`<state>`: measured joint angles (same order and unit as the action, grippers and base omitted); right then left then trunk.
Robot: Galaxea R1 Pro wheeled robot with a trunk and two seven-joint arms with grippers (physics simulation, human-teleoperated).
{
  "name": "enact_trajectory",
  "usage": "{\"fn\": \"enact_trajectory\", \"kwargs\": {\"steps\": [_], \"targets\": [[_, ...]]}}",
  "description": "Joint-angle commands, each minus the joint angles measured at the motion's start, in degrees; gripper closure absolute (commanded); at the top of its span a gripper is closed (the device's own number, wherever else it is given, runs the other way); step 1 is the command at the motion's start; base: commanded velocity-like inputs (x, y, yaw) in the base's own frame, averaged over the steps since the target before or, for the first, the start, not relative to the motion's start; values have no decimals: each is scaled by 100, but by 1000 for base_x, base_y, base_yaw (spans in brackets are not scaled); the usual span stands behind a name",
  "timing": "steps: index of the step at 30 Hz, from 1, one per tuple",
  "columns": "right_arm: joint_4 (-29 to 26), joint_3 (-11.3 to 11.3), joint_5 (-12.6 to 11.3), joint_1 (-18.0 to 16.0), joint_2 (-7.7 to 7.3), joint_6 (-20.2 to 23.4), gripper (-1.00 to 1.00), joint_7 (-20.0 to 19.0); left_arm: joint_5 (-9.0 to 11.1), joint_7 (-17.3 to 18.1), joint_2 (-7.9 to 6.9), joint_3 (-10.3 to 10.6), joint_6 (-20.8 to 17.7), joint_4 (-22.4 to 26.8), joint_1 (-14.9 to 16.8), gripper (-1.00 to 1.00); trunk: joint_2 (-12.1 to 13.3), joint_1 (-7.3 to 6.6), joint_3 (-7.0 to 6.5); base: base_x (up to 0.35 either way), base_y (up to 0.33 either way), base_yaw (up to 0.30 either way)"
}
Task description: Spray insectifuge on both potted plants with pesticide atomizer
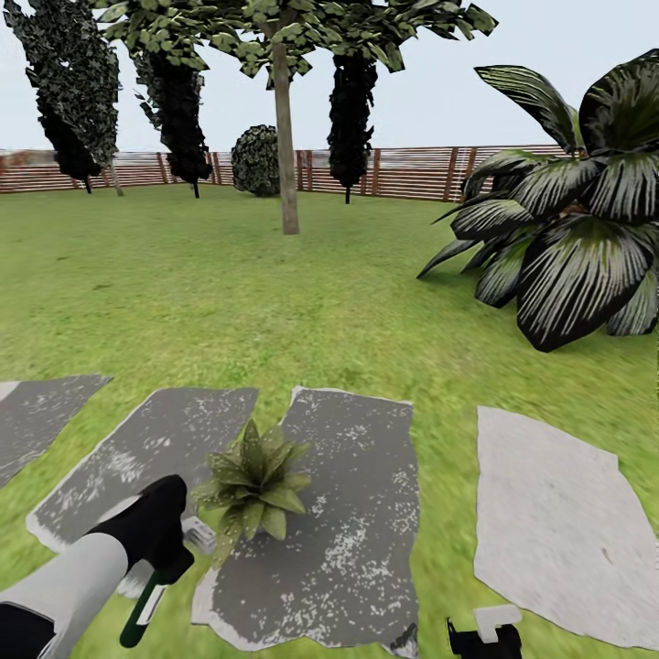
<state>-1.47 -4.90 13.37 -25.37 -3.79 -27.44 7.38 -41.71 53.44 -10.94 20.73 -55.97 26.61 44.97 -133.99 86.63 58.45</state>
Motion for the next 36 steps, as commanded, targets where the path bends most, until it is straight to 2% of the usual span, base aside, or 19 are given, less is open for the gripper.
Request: {"fn": "enact_trajectory", "kwargs": {"steps": [1,4,7,16,30,36], "targets": [[6,-47,61,-4,1,-16,-100,18,-53,60,-1,31,-19,23,3,100,-2,-1,5,0,-259,0],[6,-47,61,-4,1,-16,-100,18,-55,74,11,43,-31,106,35,100,-2,-1,5,21,-269,54],[6,-47,61,-4,1,-16,-100,18,-62,96,21,53,-66,464,91,100,-2,-1,5,71,-273,245],[6,-47,61,-4,1,-16,-100,18,-65,97,26,54,-120,502,117,100,-2,-1,5,96,-273,270],[4,-47,70,-4,-8,-16,-100,26,-98,88,-15,52,-142,547,151,100,-2,-1,5,2,-275,19],[3,-47,69,-4,-8,-16,-100,26,-109,80,-16,54,-144,539,227,100,-2,-1,5,168,-192,243]]}}
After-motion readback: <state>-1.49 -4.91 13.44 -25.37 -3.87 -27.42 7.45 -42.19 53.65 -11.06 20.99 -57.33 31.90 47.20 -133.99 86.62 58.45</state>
